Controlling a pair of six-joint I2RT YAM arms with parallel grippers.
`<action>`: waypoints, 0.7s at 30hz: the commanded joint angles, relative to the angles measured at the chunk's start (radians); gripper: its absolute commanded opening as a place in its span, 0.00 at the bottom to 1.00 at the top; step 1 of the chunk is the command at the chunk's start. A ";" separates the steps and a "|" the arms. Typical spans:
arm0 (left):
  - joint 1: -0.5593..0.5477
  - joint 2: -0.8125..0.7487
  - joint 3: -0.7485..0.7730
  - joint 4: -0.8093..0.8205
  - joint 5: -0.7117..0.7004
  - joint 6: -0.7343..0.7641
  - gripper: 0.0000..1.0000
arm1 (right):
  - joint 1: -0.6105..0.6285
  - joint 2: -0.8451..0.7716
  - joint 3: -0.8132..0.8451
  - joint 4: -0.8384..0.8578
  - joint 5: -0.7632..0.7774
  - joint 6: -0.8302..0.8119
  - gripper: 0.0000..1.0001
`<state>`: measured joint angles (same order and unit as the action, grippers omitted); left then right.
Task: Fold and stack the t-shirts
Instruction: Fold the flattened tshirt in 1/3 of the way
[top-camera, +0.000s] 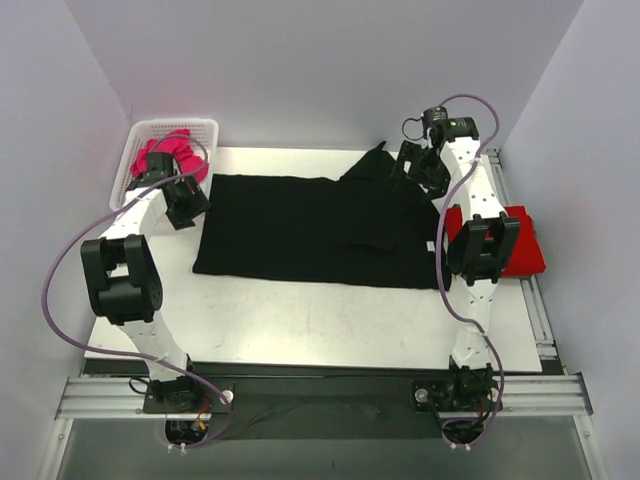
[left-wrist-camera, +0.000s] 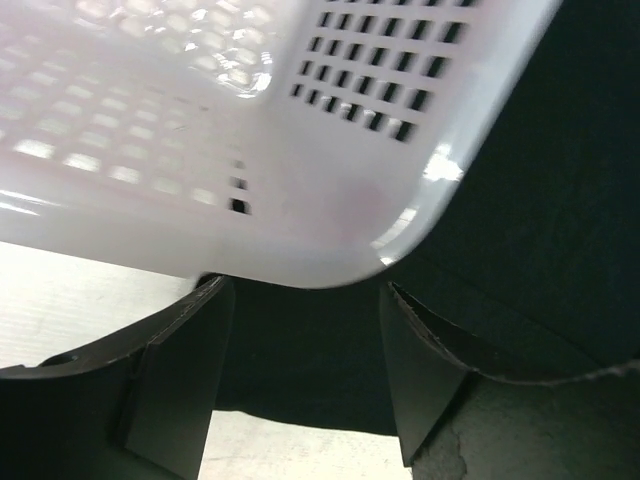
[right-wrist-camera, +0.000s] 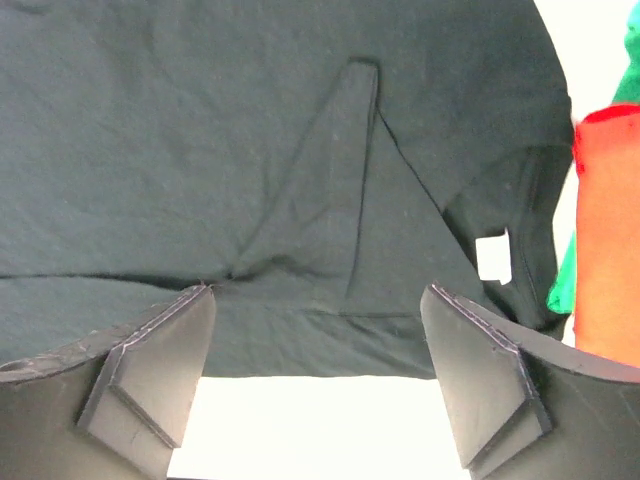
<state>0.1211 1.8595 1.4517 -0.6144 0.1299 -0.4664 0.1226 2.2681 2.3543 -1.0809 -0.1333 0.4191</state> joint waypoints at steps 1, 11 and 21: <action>-0.064 -0.117 -0.032 0.070 -0.026 0.014 0.71 | -0.008 -0.092 -0.073 0.021 -0.029 -0.002 0.88; -0.213 -0.145 -0.272 0.232 0.069 -0.123 0.74 | -0.001 -0.404 -0.637 0.190 -0.129 -0.023 0.83; -0.186 -0.109 -0.470 0.360 0.142 -0.228 0.74 | 0.000 -0.443 -0.940 0.285 -0.154 -0.013 0.85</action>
<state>-0.0834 1.7348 1.0096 -0.3408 0.2401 -0.6456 0.1192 1.8309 1.4349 -0.8093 -0.2783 0.4160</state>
